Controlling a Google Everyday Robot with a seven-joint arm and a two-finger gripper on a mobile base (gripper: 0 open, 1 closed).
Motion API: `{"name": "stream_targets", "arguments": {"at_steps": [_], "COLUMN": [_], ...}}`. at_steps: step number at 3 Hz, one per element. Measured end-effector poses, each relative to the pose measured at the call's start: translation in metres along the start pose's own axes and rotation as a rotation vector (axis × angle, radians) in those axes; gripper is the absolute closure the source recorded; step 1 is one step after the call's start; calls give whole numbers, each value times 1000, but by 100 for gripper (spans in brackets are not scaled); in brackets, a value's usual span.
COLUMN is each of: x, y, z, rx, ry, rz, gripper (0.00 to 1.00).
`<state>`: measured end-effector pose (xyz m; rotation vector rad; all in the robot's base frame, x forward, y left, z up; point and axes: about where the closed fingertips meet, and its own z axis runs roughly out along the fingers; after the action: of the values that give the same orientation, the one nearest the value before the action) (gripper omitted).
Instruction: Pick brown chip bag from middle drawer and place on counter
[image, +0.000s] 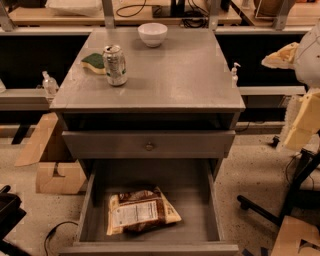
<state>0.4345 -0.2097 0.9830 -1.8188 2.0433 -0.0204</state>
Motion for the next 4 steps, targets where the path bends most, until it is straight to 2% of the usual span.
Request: {"name": "stream_targets", "arguments": {"at_steps": [1, 2, 3, 4], "x": [0, -6, -14, -14], "y": [0, 4, 23, 53], "z": [0, 12, 68, 144], "rx": [0, 2, -24, -64], "ry": [0, -35, -117, -196], "rz": [0, -14, -11, -10], "gripper": [0, 0, 0, 0]}}
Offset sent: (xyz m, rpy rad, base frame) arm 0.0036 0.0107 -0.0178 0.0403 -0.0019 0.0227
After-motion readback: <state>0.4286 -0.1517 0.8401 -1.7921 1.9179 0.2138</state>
